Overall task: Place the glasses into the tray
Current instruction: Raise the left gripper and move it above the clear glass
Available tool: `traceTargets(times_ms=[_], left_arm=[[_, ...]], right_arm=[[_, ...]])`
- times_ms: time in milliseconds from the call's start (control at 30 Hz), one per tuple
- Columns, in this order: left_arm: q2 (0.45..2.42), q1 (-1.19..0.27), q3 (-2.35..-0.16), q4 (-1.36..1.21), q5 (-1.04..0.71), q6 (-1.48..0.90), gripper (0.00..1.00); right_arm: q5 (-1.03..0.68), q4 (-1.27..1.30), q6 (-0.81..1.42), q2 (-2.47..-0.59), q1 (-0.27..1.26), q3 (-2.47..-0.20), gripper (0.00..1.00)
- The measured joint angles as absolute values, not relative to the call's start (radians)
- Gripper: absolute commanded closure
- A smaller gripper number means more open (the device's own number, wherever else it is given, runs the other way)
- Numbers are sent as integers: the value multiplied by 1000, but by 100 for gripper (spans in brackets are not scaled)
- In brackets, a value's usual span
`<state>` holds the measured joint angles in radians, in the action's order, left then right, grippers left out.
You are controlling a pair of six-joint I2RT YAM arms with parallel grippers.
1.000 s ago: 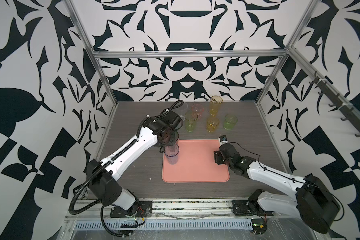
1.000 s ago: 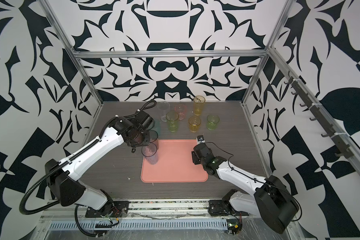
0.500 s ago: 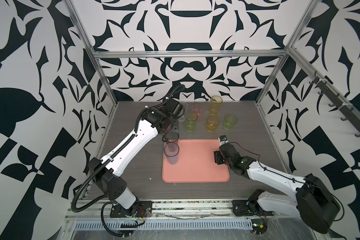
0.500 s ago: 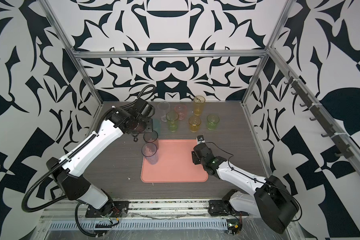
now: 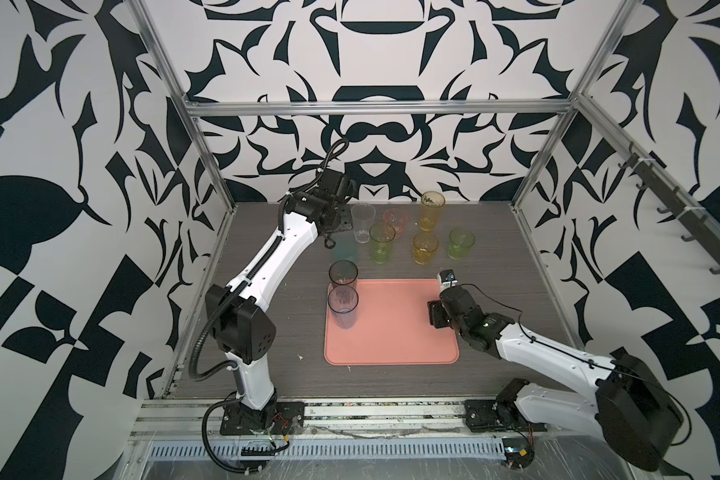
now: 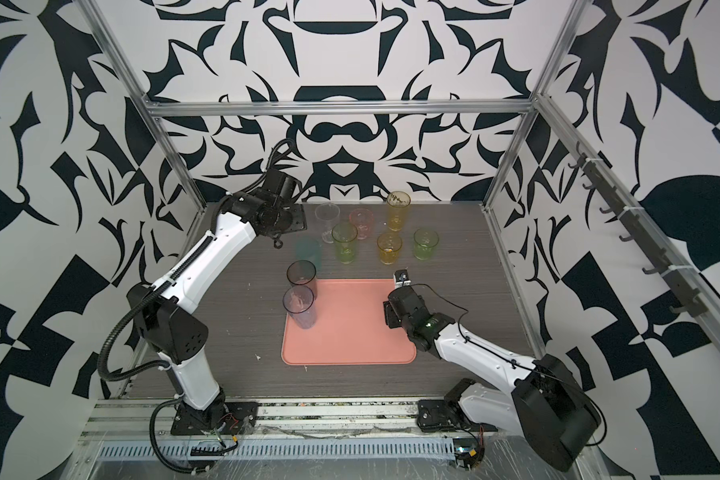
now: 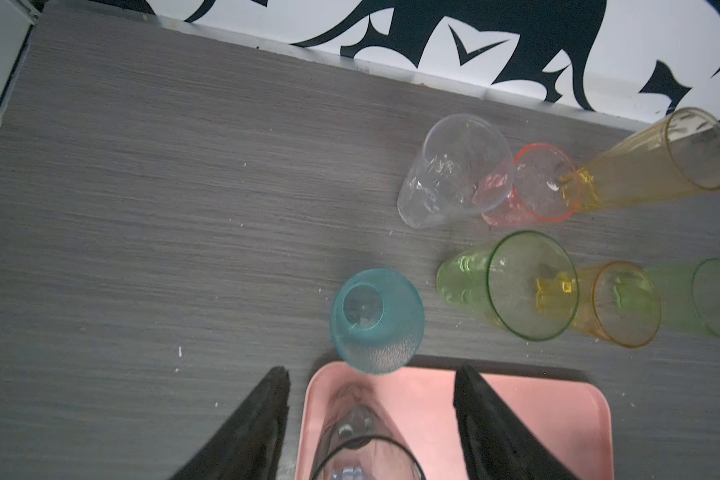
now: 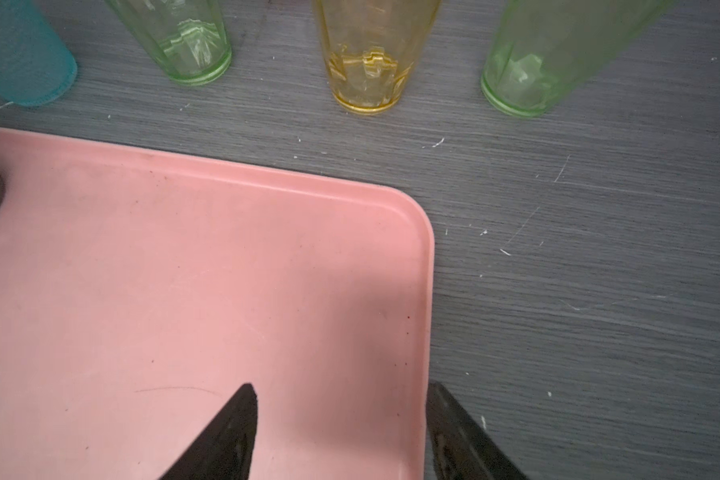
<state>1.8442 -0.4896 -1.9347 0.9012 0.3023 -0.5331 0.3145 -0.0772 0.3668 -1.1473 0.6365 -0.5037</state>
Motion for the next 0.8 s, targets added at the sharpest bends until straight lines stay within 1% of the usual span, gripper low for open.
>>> traceTargets(times_ms=[300, 800], left_arm=[[2043, -427, -2106, 818, 223, -508, 31], [2306, -414, -2333, 780, 135, -498, 32]], right_arm=[[309, -78, 367, -1182, 636, -504, 32], [304, -78, 367, -1193, 636, -506, 33]])
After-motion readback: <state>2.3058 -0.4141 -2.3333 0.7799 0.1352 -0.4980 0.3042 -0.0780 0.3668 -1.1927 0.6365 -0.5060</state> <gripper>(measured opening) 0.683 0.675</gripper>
